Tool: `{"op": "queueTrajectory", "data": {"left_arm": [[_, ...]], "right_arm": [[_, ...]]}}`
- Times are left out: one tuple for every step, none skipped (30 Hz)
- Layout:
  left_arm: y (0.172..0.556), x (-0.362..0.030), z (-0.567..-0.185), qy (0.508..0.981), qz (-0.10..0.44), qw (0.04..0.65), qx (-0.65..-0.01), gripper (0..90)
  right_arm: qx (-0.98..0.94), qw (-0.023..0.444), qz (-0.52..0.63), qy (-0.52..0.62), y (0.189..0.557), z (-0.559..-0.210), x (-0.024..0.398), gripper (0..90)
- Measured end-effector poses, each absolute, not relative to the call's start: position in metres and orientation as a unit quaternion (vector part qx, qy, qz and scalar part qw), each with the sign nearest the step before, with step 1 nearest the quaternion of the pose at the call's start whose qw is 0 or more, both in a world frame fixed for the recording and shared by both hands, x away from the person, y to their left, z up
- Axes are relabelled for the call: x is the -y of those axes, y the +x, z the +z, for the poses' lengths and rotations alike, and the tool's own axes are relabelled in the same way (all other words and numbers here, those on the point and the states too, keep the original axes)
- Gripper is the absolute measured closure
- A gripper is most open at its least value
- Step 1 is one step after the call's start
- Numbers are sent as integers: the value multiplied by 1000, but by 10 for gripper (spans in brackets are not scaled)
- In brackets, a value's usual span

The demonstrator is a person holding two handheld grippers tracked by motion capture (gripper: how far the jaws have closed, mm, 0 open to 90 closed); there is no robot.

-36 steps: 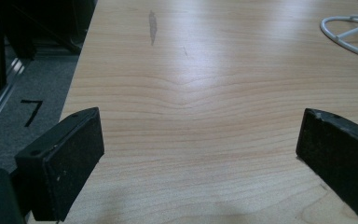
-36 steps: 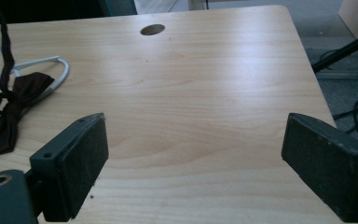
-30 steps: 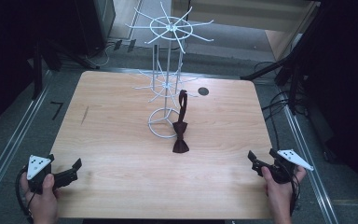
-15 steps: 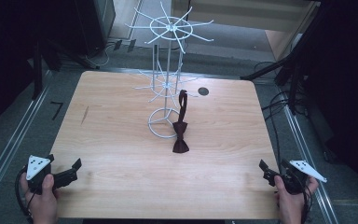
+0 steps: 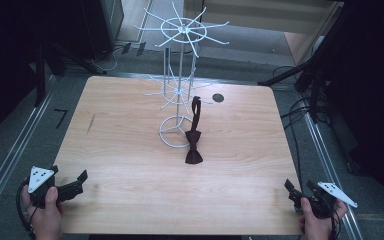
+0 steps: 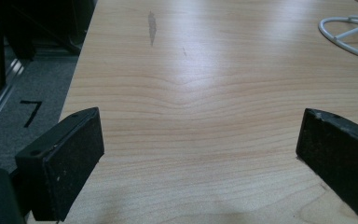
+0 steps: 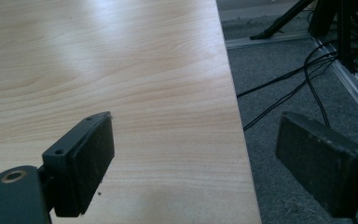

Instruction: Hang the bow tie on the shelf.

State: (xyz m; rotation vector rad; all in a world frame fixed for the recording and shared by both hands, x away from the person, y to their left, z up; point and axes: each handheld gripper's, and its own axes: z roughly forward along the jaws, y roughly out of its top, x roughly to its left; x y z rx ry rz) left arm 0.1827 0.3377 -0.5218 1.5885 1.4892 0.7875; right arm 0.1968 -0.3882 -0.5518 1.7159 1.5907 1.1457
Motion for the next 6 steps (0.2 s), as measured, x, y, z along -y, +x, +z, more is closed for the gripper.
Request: {"op": "queueTrajectory", "data": {"left_arm": [[183, -338, -522, 629, 311, 401, -589, 14], [183, -338, -522, 629, 310, 401, -589, 14], [183, -338, -522, 629, 308, 401, -591, 14], [184, -338, -522, 630, 308, 400, -591, 14], [184, -338, -522, 630, 307, 400, -591, 14], [184, -338, -522, 630, 307, 400, -590, 14]], "right_arm": [[-587, 263, 425, 637, 196, -552, 388, 126], [-585, 262, 426, 639, 196, -552, 389, 127], [-584, 264, 428, 637, 196, -552, 389, 127], [-582, 262, 429, 640, 196, -552, 390, 127], [-581, 262, 428, 641, 196, -552, 390, 127], [-581, 264, 426, 641, 196, -552, 390, 127]]}}
